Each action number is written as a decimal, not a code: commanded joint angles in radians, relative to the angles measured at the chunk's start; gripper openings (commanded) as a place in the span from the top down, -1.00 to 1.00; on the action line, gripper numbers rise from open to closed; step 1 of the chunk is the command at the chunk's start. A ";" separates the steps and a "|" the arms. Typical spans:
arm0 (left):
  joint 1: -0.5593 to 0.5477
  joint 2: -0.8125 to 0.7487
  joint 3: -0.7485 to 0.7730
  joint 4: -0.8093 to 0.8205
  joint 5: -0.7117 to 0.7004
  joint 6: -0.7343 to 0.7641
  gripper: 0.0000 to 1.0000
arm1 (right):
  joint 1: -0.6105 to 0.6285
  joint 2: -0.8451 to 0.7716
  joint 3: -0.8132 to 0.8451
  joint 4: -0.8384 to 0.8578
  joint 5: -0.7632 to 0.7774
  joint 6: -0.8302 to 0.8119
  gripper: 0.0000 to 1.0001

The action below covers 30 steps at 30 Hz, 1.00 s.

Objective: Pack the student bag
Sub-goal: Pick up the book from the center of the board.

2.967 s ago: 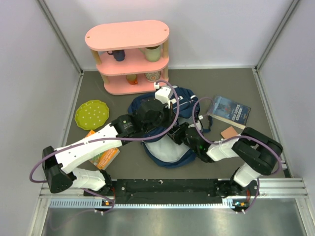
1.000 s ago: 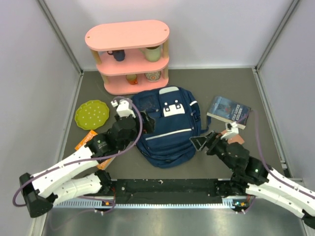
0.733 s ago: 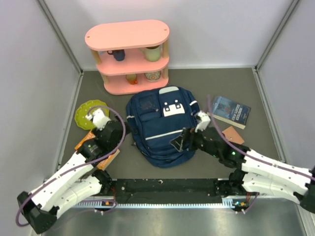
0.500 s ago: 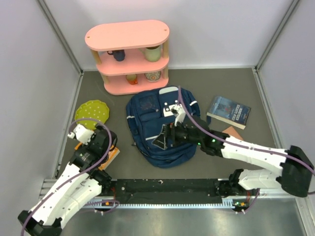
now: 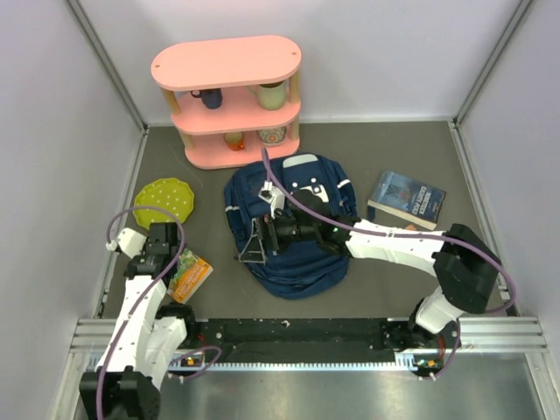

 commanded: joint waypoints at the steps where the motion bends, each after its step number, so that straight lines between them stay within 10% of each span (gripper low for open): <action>1: 0.144 -0.046 -0.021 0.103 0.115 0.160 -0.97 | -0.003 0.067 0.096 0.057 -0.066 0.008 -0.76; 11: 0.457 -0.033 -0.126 0.239 0.362 0.223 -0.97 | -0.004 0.277 0.240 0.056 -0.116 0.031 -0.75; 30: 0.482 -0.117 -0.296 0.443 0.588 0.296 -0.89 | -0.003 0.530 0.515 -0.072 -0.113 -0.067 -0.75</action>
